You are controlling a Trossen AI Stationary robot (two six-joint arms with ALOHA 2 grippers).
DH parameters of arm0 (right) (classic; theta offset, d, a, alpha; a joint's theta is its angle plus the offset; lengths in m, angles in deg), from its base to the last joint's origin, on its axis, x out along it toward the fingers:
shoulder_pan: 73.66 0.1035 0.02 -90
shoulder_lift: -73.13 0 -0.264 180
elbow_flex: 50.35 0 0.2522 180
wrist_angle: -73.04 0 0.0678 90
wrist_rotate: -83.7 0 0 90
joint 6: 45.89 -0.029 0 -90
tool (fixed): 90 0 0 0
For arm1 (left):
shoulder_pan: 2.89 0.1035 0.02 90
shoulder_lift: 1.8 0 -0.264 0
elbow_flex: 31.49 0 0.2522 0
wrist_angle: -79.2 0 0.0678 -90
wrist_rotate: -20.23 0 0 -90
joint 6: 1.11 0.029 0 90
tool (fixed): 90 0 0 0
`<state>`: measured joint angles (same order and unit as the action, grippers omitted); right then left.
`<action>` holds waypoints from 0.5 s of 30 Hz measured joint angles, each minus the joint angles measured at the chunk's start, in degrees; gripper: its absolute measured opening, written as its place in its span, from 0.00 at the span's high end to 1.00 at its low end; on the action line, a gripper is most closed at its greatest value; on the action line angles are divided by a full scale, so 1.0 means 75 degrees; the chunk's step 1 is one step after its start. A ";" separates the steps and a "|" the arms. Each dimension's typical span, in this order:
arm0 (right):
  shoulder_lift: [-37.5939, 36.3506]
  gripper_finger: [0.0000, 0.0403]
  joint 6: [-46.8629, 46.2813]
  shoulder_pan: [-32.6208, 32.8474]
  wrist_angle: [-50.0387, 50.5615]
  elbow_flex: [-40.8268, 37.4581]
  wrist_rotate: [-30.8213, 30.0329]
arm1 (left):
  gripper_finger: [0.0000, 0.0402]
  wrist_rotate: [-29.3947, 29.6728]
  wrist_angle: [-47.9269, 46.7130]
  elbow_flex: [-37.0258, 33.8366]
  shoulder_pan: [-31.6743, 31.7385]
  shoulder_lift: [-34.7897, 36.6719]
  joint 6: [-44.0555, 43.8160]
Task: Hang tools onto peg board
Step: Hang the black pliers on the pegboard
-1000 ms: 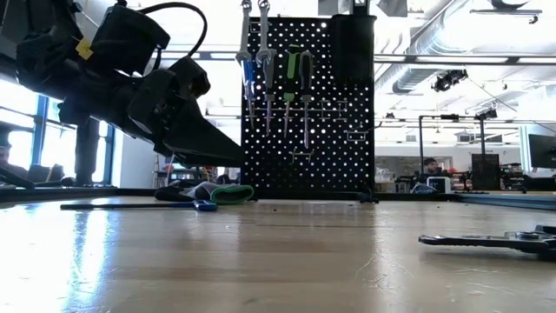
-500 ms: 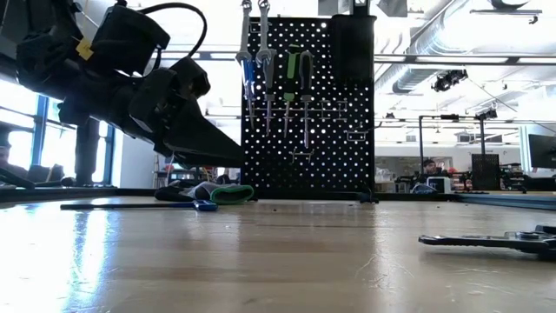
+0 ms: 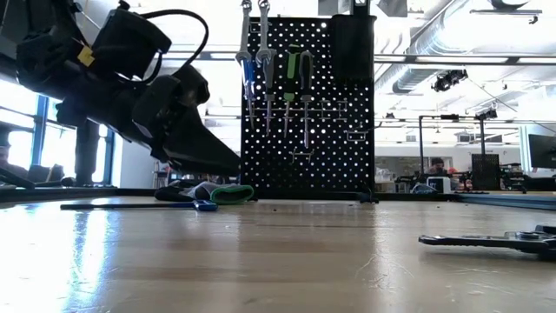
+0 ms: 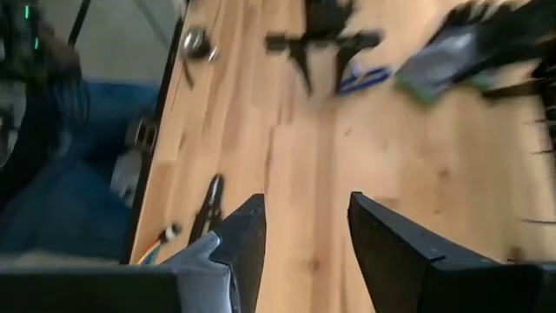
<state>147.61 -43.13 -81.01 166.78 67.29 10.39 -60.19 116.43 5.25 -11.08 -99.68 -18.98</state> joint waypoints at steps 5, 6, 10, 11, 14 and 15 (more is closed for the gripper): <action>0.0003 0.61 -0.0054 0.0720 -0.0883 -0.1645 0.0018 | 0.52 0.0001 -0.0057 0.0000 0.0000 -0.0001 -0.0005; 0.0000 0.61 -0.0089 0.0850 -0.1160 -0.2015 0.0051 | 0.52 0.0001 -0.0055 0.0000 0.0002 -0.0001 -0.0005; 0.0005 0.61 -0.0283 0.1311 -0.2402 -0.3468 0.0062 | 0.52 0.0005 -0.0054 0.0000 0.0003 -0.0001 -0.0005; 0.0003 0.61 -0.0373 0.1410 -0.2772 -0.3817 0.0065 | 0.52 0.0007 -0.0051 0.0000 0.0003 -0.0001 -0.0005; 0.0006 0.61 -0.0645 0.1692 -0.3790 -0.4832 0.0078 | 0.52 0.0007 -0.0051 0.0000 0.0003 -0.0001 -0.0005; 0.0006 0.61 -0.0765 0.1784 -0.4124 -0.5138 0.0096 | 0.52 0.0007 -0.0051 0.0000 0.0003 -0.0001 -0.0005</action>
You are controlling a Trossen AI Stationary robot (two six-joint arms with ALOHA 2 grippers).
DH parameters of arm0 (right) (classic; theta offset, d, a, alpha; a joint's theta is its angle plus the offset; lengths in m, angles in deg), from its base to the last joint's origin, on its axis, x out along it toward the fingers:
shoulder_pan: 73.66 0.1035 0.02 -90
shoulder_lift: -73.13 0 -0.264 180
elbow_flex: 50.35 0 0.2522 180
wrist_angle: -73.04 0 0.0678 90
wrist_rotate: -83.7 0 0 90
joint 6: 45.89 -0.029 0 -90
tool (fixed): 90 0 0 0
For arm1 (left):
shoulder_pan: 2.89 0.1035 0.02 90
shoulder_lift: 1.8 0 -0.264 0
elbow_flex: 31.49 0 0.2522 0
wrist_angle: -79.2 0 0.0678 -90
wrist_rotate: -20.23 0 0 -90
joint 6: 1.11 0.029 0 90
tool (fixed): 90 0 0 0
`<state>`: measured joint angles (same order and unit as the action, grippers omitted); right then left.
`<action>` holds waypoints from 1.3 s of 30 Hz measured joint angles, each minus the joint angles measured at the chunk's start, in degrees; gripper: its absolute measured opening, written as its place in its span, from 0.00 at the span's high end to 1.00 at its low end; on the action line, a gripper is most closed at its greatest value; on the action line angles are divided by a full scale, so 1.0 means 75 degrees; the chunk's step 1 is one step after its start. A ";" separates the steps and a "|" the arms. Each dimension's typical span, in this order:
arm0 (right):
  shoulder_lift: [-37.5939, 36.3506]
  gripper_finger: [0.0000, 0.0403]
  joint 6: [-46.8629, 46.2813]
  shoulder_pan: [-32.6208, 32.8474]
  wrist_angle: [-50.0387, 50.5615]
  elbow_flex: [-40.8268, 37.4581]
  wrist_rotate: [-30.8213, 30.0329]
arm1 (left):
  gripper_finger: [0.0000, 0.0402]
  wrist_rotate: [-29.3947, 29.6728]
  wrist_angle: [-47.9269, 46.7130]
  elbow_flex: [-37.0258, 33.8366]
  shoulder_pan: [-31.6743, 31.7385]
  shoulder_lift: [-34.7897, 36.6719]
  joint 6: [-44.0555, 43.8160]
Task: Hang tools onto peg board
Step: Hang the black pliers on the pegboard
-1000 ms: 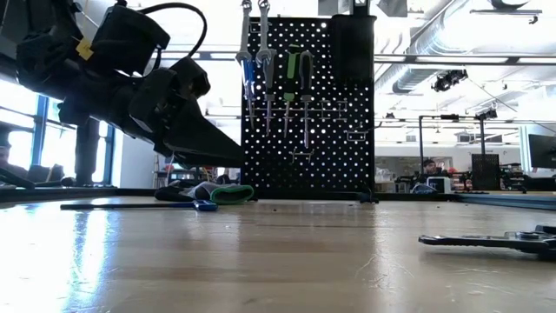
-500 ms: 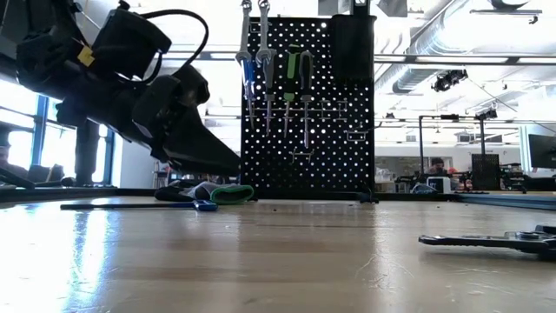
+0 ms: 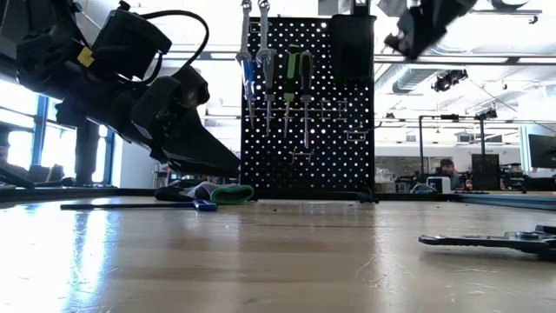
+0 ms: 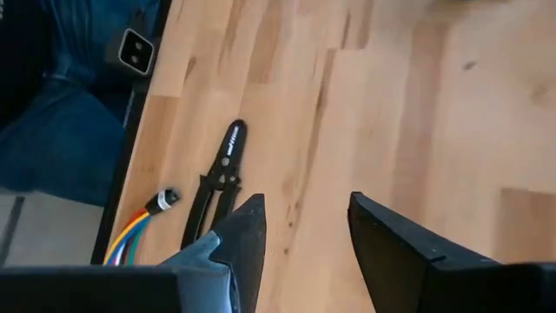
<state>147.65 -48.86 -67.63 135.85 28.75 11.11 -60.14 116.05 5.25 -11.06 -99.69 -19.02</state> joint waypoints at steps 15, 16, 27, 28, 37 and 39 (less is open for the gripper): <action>0.0180 0.61 -0.2410 0.2718 -0.4712 -0.3430 -0.2090 | 0.52 0.0193 0.0005 0.0000 0.0000 0.0000 -0.0006; 0.0251 0.61 -0.2546 0.2970 -0.4821 -0.3479 -0.2392 | 0.52 0.0195 0.0006 0.0000 0.0000 0.0000 -0.0006; 0.1994 0.61 -0.3405 0.4438 -0.5782 -0.3495 -0.3723 | 0.52 0.0213 0.0006 0.0000 0.0000 0.0000 -0.0041; 0.2118 0.61 -0.3500 0.4468 -0.5816 -0.3495 -0.3781 | 0.52 0.0213 0.0006 0.0000 0.0000 0.0001 -0.0067; 0.3079 0.61 -0.3635 0.4728 -0.6501 -0.3448 -0.4189 | 0.52 0.0207 0.0000 0.0000 0.0000 0.0000 -0.0082; 0.3219 0.61 -0.3627 0.4798 -0.6510 -0.3448 -0.4610 | 0.52 0.0207 0.0000 0.0000 0.0000 0.0003 -0.0079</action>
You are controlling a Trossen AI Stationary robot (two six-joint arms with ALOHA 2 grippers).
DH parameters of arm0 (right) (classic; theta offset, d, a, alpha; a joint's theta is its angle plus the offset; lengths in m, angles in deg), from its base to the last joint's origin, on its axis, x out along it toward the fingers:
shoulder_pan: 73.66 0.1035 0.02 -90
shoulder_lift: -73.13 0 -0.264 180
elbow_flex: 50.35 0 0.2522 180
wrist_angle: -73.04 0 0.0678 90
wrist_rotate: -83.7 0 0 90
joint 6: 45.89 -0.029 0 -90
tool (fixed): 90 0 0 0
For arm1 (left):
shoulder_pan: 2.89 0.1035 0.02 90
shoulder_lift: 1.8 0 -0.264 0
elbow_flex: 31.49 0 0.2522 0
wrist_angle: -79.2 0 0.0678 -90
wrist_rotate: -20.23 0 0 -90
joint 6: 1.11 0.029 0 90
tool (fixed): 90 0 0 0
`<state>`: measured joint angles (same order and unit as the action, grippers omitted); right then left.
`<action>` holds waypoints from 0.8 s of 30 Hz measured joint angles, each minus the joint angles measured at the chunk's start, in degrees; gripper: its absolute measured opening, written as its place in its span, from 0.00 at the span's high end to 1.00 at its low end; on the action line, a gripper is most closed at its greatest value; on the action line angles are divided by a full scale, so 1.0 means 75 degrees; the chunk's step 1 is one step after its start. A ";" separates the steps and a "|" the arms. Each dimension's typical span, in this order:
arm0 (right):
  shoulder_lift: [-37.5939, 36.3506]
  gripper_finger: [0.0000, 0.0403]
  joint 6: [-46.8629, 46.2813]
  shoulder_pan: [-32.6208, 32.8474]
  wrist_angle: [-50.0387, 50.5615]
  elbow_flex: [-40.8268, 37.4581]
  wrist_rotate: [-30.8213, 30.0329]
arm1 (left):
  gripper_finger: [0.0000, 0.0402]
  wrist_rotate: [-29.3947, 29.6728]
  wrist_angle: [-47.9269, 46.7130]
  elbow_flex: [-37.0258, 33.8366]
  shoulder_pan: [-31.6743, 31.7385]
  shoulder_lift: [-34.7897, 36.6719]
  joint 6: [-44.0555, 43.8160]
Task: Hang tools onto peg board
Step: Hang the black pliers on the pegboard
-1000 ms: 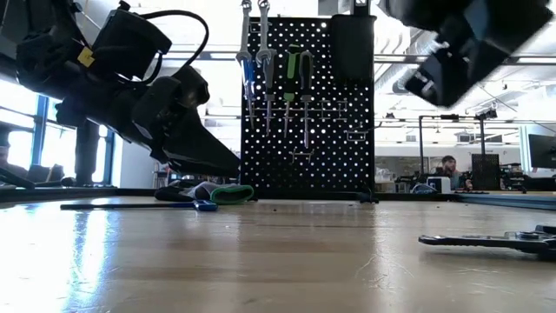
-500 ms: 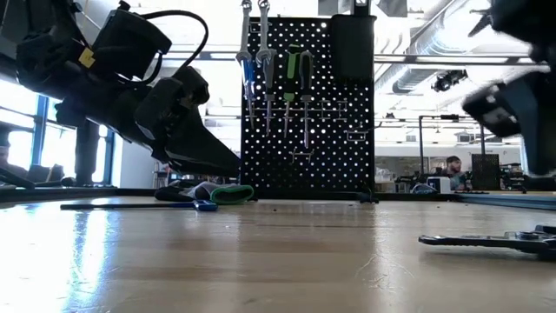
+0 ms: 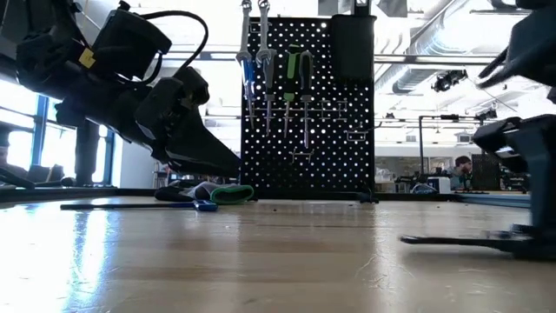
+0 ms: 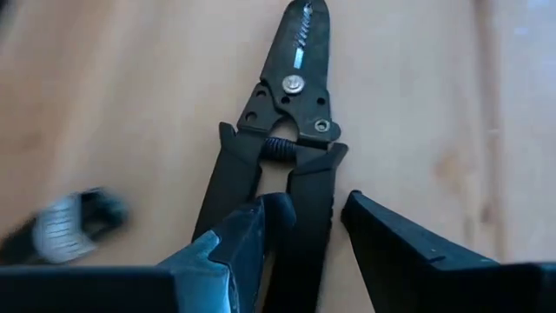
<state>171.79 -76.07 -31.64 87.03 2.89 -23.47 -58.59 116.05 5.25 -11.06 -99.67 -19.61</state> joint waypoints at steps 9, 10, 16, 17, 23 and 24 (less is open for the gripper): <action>0.0385 0.72 0.0296 -0.0252 0.0427 -0.0009 -0.1969 | 0.52 -0.0003 -0.0035 0.0000 0.0000 -0.0002 0.0009; 0.0415 0.74 0.0372 -0.0351 0.0478 -0.0009 -0.2121 | 0.52 -0.0005 -0.0034 0.0000 0.0000 -0.0003 0.0012; 0.0481 0.92 0.0898 -0.1069 0.0479 -0.0019 -0.2652 | 0.52 -0.0006 -0.0029 0.0000 0.0000 0.0000 0.0006; 0.0489 0.95 0.1029 -0.1164 0.0445 -0.0034 -0.2739 | 0.52 -0.0003 -0.0026 0.0000 0.0000 -0.0003 0.0003; 0.0506 0.97 0.1526 -0.1640 -0.0109 -0.0055 -0.2669 | 0.52 -0.0075 0.0037 0.0055 0.0000 -0.0002 -0.0047; 0.0506 0.97 0.1579 -0.1693 -0.0173 -0.0055 -0.2645 | 0.52 -0.0115 0.0036 0.0104 0.0000 -0.0003 -0.0023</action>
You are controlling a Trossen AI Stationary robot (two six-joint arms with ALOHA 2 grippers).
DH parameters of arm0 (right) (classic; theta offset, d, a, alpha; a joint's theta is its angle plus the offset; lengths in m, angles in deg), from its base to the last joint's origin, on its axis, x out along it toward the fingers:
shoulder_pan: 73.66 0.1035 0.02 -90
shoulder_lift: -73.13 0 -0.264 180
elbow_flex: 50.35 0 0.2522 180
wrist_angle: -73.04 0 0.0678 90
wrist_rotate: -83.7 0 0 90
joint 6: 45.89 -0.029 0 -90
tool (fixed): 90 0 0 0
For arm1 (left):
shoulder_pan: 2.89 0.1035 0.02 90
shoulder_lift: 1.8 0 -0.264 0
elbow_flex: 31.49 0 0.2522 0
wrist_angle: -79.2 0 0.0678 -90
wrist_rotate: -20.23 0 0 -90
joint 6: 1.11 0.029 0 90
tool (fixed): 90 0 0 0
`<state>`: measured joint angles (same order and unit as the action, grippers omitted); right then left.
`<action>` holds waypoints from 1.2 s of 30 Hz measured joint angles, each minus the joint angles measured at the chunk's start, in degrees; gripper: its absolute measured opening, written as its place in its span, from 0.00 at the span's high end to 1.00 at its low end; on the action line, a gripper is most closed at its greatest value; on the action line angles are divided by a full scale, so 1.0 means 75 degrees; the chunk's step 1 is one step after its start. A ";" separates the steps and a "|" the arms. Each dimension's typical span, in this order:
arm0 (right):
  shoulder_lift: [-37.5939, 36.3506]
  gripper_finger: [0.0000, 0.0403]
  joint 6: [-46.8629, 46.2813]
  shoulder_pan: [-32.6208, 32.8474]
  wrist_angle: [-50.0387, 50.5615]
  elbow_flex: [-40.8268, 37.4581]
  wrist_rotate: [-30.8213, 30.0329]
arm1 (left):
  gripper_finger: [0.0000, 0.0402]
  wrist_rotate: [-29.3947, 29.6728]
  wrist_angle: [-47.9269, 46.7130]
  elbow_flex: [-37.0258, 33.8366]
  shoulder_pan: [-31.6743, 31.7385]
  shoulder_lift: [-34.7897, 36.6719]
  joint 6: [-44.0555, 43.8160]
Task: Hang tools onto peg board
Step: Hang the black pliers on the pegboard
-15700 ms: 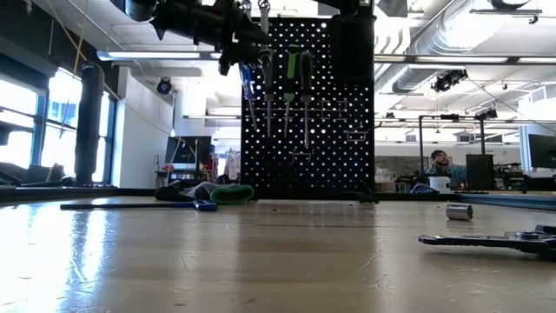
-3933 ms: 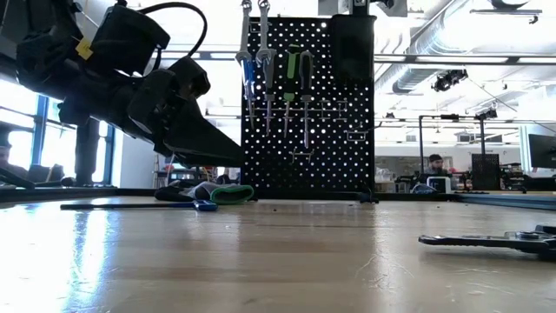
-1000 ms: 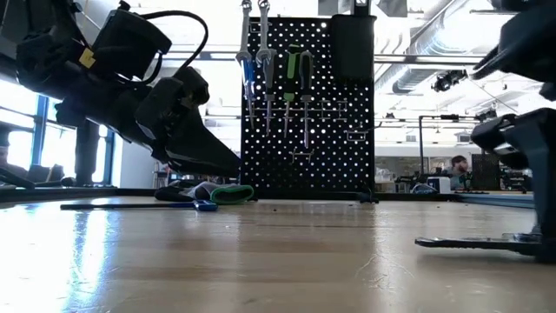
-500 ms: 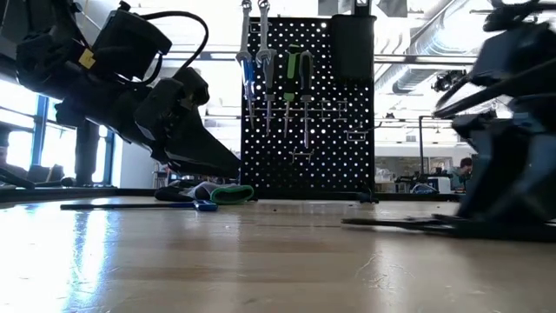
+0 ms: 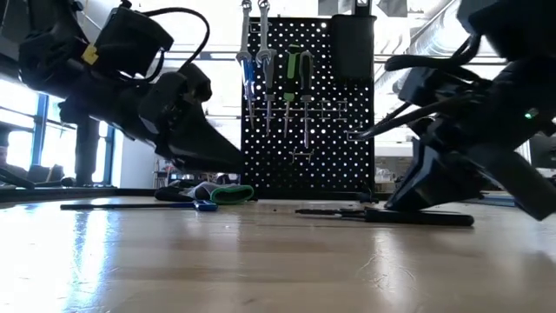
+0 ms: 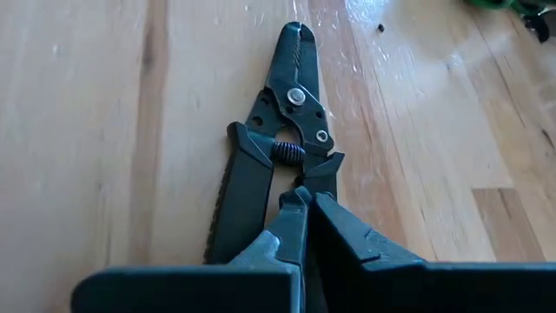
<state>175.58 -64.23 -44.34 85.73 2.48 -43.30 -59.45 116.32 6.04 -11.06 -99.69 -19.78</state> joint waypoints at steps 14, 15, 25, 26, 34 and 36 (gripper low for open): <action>-0.0245 0.90 0.0573 -0.0465 -0.0813 -0.0017 0.0381 | 0.52 -0.0739 -0.0743 0.1124 -0.0003 -0.0306 0.1522; -0.0248 0.88 0.0571 -0.0499 -0.0857 -0.0017 0.0447 | 0.52 -0.0802 -0.0767 0.1241 -0.0003 -0.0461 0.1602; -0.0262 0.66 0.0385 -0.0514 -0.1174 -0.0006 0.0514 | 0.52 -0.1330 -0.1073 0.2709 0.0000 -0.2205 0.2173; -0.0276 0.64 0.0364 -0.0490 -0.1171 -0.0006 0.0514 | 0.52 -0.1340 -0.1216 0.2836 0.0000 -0.2288 0.2230; -0.0459 0.63 0.0514 -0.0340 -0.1249 0.0035 0.0407 | 0.52 -0.1347 -0.1961 0.3151 0.0012 -0.2185 0.2673; -0.0567 0.63 0.0524 -0.0343 -0.1235 0.0035 0.0389 | 0.52 -0.1365 -0.2104 0.3151 0.0034 -0.2112 0.2713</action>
<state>171.33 -60.30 -46.92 76.47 2.74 -40.39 -69.69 100.54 29.67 -10.80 -115.53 0.57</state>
